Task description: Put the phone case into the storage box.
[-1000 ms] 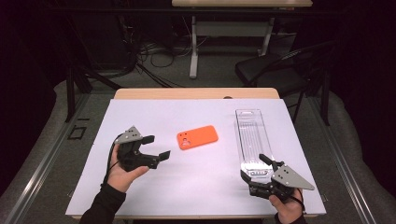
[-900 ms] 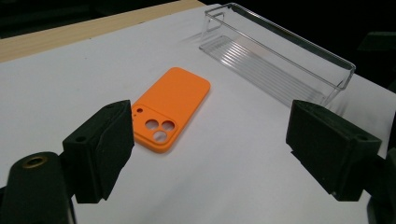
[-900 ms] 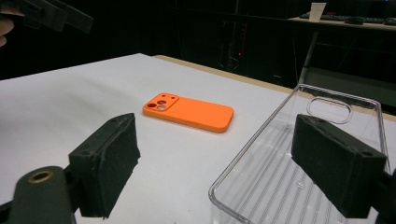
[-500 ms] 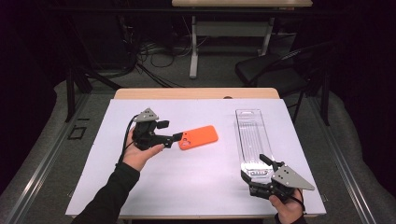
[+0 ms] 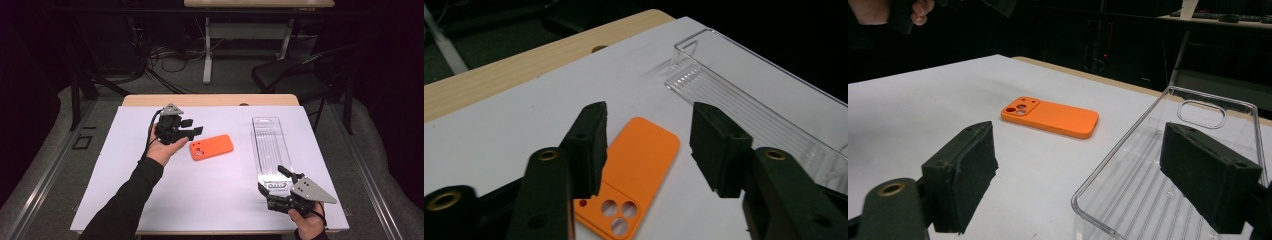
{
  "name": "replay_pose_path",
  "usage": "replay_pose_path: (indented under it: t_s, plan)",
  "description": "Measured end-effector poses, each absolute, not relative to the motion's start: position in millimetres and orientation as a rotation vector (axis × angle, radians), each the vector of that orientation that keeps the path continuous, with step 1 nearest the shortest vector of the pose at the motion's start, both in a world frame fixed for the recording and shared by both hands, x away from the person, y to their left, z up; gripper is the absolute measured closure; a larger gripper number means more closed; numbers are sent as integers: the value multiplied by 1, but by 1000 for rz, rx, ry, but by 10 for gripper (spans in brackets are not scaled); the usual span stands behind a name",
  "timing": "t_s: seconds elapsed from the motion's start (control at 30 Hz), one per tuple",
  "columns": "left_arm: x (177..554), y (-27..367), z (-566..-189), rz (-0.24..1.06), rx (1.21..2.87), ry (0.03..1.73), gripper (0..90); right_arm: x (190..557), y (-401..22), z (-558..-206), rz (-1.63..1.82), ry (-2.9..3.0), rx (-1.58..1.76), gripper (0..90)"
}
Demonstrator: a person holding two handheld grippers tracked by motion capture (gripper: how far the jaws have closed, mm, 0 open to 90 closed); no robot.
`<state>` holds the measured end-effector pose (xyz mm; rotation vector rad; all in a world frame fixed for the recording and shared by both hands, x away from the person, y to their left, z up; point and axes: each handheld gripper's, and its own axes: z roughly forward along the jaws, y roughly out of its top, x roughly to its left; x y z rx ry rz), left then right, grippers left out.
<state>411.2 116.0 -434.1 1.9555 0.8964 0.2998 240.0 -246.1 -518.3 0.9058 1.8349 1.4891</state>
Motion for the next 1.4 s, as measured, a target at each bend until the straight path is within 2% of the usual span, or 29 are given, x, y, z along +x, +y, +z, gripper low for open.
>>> replay_pose_path:
  t_s: [0.17, 0.37, 0.8, 1.4]
  plan:
    - [422, 111, -435, 300, 1984, 912, 595, 241, -246, -519, 1488, 1839, 905, 143]
    - [432, 105, -435, 309, 2002, 931, 652, 241, -246, -519, 1488, 1836, 907, 143]
    - [452, 87, -454, 291, 2078, 945, 656, 242, -246, -520, 1494, 1837, 910, 143]
    - [485, 72, -503, 218, 2147, 1092, 900, 241, -246, -521, 1495, 1851, 910, 143]
